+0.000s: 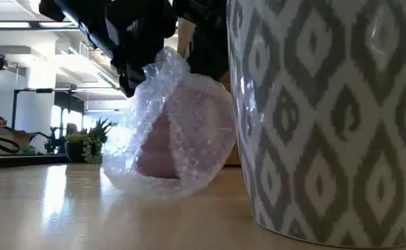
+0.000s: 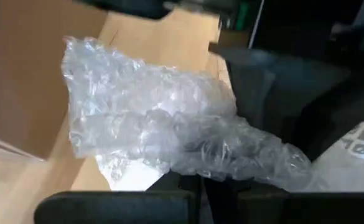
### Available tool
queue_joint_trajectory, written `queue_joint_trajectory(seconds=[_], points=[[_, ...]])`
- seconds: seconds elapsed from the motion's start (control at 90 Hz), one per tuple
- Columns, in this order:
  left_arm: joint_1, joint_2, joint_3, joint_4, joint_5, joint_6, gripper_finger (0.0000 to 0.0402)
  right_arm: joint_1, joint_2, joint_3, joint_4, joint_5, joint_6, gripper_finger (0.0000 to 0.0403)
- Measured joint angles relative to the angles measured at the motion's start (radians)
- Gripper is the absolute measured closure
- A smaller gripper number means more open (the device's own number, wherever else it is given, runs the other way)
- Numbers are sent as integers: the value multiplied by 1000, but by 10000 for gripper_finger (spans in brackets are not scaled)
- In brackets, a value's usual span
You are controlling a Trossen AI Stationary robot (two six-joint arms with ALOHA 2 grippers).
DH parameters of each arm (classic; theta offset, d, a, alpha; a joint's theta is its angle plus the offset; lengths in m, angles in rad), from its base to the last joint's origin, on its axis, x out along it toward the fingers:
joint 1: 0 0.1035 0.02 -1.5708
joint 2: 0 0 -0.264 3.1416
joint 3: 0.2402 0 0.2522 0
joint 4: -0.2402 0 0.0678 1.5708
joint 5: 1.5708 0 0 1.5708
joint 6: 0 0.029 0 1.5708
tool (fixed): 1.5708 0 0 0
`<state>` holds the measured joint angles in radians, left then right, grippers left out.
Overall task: Wrap mug
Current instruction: Wrap the purple mug with the left bubble wrap
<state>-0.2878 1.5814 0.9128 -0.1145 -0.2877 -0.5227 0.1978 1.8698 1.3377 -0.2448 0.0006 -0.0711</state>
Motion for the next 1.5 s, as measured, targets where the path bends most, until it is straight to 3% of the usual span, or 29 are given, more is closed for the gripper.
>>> queue_joint_trajectory(seconds=[0.2, 0.356, 0.422, 0.589, 0.756, 1.278, 1.5], points=[[0, 0, 0, -8, 6, 1, 401, -3, -77, 65, -156, 25, -31, 400], [0, 0, -1, -6, 9, 5, 401, -14, -105, 60, -233, 284, -37, 400], [0, 0, -2, -6, 10, 5, 401, -27, -109, 45, -238, 341, -22, 400], [0, 1, -3, -1, 11, 6, 401, -51, -64, 9, -175, 283, 6, 400], [0, 1, -3, 2, 11, 9, 401, -27, -43, 6, -42, 146, 5, 400], [-2, -3, 17, -22, 19, 13, 401, 29, 26, -5, 4, 70, -7, 401], [-13, -54, 107, -168, 25, 11, 401, 29, 30, -5, 4, 68, -7, 401]])
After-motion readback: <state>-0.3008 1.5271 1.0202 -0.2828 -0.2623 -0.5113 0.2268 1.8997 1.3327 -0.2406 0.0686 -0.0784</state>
